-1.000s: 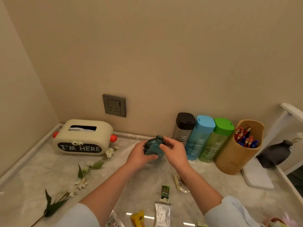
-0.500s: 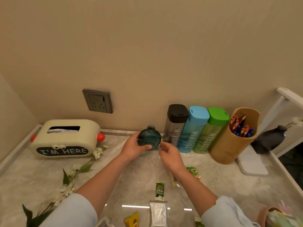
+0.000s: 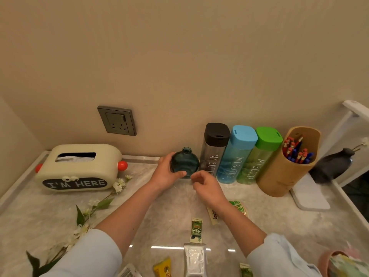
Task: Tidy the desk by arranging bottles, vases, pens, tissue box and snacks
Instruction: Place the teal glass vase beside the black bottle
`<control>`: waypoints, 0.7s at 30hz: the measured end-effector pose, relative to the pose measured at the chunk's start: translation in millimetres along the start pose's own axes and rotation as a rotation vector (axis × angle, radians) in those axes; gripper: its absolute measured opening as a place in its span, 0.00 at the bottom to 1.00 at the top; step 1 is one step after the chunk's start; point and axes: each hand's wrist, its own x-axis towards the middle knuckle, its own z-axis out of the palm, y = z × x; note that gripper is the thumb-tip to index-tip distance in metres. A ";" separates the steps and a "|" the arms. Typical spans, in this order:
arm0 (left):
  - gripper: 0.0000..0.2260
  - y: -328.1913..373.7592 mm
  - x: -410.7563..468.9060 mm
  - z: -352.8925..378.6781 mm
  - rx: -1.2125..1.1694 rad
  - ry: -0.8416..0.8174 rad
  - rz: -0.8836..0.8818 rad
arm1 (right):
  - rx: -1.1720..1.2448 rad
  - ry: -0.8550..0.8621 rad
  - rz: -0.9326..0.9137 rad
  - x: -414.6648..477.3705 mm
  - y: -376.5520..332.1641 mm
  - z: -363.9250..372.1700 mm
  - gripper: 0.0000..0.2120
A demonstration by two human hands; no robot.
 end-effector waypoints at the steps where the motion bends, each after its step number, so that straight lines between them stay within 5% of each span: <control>1: 0.33 -1.2 0.9 0.2 -0.002 -0.005 0.005 | -0.006 -0.008 -0.001 0.2 -0.2 -0.1 0.13; 10: 0.43 4.9 -12.0 -0.2 -0.020 0.099 -0.059 | 0.007 0.000 -0.051 -4.4 -4.2 2.1 0.10; 21: 0.19 -12.1 -109.3 -63.0 0.046 0.347 -0.022 | 0.154 -0.169 -0.118 -36.4 -39.9 54.0 0.11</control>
